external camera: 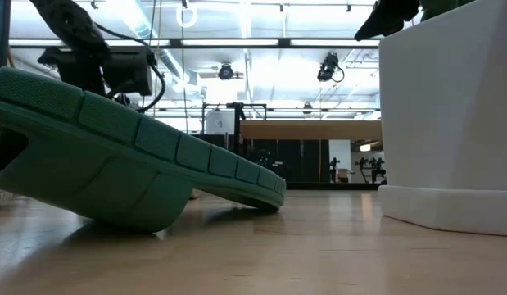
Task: Pick and place slides into the shelf
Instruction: Put the top green slides on the shelf
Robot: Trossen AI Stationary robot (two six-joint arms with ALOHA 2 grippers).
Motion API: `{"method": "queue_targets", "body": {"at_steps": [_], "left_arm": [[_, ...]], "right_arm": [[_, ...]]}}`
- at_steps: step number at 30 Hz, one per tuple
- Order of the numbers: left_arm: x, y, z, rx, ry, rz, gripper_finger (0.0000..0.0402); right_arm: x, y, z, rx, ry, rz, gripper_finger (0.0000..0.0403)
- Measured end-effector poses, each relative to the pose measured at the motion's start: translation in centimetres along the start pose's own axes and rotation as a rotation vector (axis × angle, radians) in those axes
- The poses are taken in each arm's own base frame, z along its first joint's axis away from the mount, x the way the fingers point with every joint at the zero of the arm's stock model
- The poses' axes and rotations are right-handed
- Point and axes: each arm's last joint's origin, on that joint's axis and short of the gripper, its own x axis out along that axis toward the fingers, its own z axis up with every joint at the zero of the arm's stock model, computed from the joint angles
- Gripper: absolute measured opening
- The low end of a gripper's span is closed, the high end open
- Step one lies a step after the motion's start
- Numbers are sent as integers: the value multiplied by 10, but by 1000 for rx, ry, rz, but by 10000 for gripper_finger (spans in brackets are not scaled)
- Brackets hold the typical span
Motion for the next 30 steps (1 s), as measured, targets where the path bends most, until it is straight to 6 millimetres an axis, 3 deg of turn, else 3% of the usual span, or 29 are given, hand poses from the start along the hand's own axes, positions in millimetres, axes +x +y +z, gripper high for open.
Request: {"method": "queue_targets", "body": {"at_steps": [6,15,23,30], "left_arm": [[4,-3,1,4,0,10,240],[-8,-3,19,31,-46,4,21],[-38,3,51,141,-65,-6,13],[-76,22,78,204,-90,125,13]], "right_arm": [[0,0,0,9,0,0,30],[0,0,0,21,0,0,30],[0,0,0,22,0,0,30],[0,0,0,22,1,0,30]]}}
